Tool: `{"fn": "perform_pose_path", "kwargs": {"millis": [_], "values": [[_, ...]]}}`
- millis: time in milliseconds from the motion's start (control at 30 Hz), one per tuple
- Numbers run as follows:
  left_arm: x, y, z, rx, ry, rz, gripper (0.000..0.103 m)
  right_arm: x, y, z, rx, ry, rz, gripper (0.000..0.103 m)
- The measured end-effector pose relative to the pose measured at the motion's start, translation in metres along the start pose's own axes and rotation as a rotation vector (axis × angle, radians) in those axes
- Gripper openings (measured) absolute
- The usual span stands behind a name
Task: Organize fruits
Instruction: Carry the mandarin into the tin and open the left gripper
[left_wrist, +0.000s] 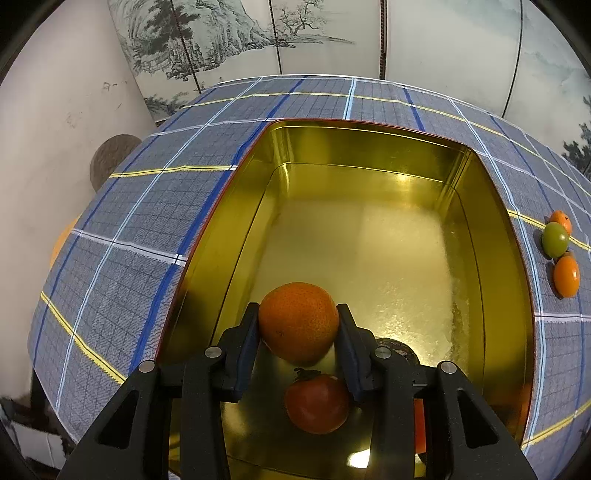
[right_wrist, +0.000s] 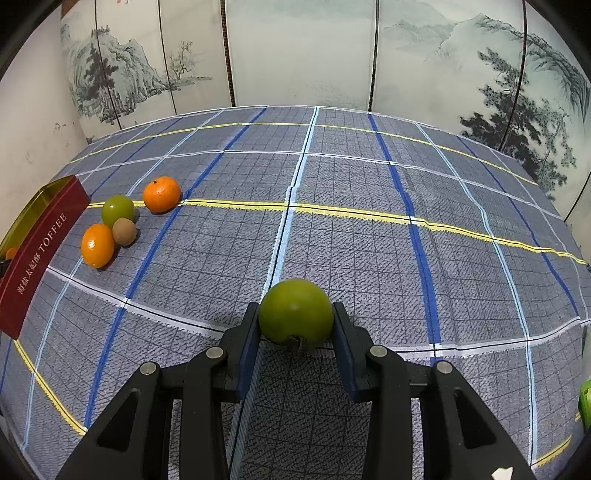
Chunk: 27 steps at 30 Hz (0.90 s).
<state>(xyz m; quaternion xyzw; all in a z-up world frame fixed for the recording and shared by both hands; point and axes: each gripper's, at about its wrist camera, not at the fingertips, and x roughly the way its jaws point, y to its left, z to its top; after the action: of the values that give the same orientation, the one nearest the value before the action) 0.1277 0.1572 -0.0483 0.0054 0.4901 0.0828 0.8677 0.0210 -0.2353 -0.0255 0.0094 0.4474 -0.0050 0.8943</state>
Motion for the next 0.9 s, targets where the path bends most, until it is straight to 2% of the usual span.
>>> {"fn": "perform_pose_path", "kwargs": {"millis": [400, 500, 633, 900], "values": [[0.001, 0.002, 0.000, 0.008, 0.001, -0.007, 0.043, 0.000, 0.000, 0.000, -0.002, 0.001, -0.004, 0.036], [-0.001, 0.003, 0.000, 0.007, -0.005, -0.016, 0.045, 0.000, 0.000, 0.000, -0.002, 0.001, -0.004, 0.036], [-0.007, 0.003, -0.001, 0.013, -0.026, -0.001, 0.060, 0.000, 0.000, 0.000, -0.002, 0.001, -0.004, 0.036], [-0.024, 0.000, -0.003, 0.015, -0.064, -0.004, 0.060, 0.000, 0.000, 0.000, -0.003, 0.001, -0.004, 0.036]]}}
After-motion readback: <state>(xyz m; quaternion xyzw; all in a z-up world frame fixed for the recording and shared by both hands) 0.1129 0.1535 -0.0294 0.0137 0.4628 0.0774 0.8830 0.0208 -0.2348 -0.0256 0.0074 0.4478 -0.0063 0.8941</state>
